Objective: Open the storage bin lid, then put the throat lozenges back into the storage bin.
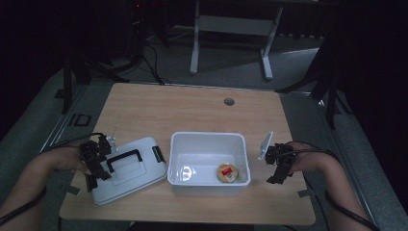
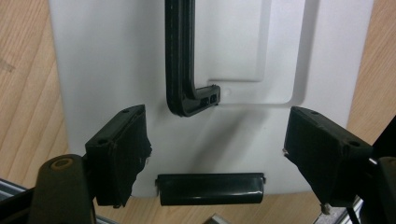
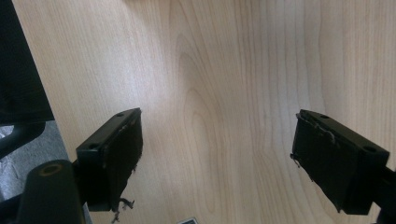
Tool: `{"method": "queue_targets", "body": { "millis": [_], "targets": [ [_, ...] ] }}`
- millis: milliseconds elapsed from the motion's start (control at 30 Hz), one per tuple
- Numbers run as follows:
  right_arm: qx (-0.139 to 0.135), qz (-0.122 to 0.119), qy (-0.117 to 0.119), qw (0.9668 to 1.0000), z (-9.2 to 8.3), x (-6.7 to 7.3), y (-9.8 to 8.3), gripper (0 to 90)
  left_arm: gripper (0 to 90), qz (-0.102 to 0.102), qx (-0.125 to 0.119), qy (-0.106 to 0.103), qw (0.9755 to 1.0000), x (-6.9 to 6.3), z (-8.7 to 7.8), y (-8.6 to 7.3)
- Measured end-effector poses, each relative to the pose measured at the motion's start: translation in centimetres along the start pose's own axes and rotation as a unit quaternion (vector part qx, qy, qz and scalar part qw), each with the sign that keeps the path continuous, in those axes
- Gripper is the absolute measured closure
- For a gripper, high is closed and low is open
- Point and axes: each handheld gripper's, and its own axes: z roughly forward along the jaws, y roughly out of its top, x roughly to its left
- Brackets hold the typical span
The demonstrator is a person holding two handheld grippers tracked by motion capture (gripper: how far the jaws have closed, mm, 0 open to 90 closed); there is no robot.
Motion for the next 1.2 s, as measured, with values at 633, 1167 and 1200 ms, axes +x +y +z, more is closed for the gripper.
{"method": "queue_targets", "body": {
  "millis": [633,1167,1200],
  "targets": [
    [-0.002,0.004,0.01,0.9999,0.7,0.0,-0.1,16.2,52.4,0.012,0.041,0.033,0.9985,0.2,1.0,1.6],
    [-0.004,0.007,0.012,0.9999,0.8,-0.1,-0.1,16.3,64.4,0.009,0.056,0.035,0.9978,0.1,1.3,2.5],
    [-0.003,0.006,0.012,0.9999,0.8,0.0,-0.1,16.3,64.5,0.011,0.055,0.035,0.9978,0.1,1.3,2.5]
  ]
}}
